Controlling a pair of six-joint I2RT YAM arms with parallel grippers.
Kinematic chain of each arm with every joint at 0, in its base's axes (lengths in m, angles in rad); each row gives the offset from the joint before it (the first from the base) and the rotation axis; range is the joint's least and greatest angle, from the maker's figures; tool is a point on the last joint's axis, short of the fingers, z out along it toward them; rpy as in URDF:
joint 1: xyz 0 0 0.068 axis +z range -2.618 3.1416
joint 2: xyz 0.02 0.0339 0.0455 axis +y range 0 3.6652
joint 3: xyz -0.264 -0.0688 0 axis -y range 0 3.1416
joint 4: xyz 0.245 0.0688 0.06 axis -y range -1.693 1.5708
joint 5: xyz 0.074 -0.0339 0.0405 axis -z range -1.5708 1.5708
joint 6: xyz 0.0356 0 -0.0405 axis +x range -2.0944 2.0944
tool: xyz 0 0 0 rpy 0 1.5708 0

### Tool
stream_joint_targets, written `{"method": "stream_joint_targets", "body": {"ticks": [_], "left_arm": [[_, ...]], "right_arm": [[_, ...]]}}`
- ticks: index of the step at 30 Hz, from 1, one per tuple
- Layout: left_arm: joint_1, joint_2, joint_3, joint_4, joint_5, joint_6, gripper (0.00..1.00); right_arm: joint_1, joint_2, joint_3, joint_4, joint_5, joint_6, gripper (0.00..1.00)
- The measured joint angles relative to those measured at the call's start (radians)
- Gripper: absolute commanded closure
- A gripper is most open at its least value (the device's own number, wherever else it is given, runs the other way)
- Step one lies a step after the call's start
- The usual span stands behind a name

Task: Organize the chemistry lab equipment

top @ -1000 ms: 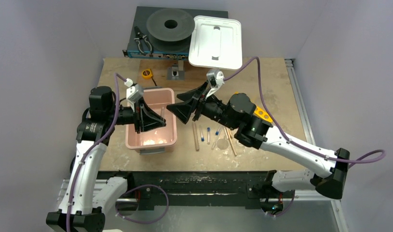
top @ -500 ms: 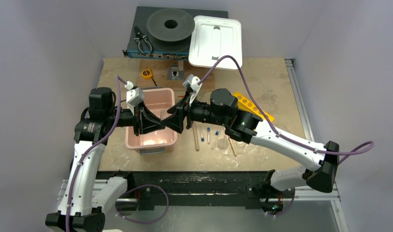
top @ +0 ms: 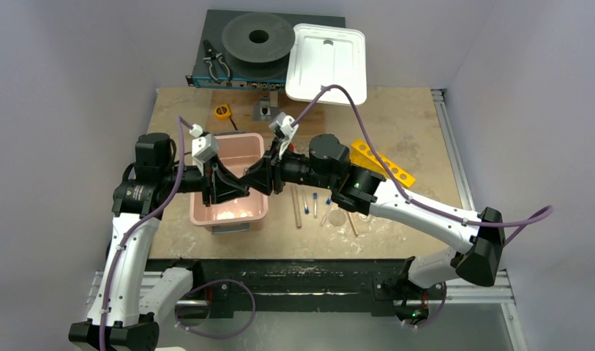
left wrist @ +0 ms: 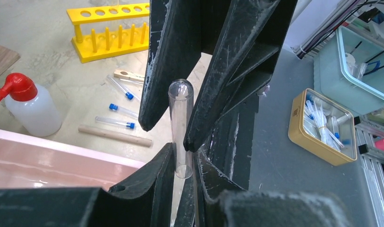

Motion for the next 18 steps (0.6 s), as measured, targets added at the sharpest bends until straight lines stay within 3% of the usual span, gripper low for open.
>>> {"method": "stream_joint_targets", "body": {"ticks": [2, 3, 5, 7, 11, 18], "left_arm": [[0.000, 0.000, 0.000, -0.007, -0.003, 0.005, 0.89], [0.000, 0.000, 0.000, -0.008, -0.005, 0.005, 0.82], [0.000, 0.000, 0.000, -0.010, -0.011, 0.005, 0.57], [0.000, -0.001, 0.000, -0.014, -0.013, 0.008, 0.33], [0.000, -0.002, 0.000, -0.024, -0.034, 0.004, 0.05], [0.000, 0.034, 0.040, -0.084, -0.166, 0.008, 0.00]], "right_arm": [[0.000, 0.000, 0.000, 0.010, 0.002, 0.002, 0.82], [0.000, 0.000, 0.000, 0.014, 0.003, 0.003, 0.91], [0.001, 0.000, 0.000, 0.019, 0.002, 0.009, 1.00], [0.002, -0.002, -0.008, 0.026, 0.008, 0.011, 1.00], [-0.002, -0.040, -0.064, 0.029, 0.043, 0.015, 1.00], [-0.060, -0.209, -0.230, -0.049, 0.237, 0.016, 1.00]]}}
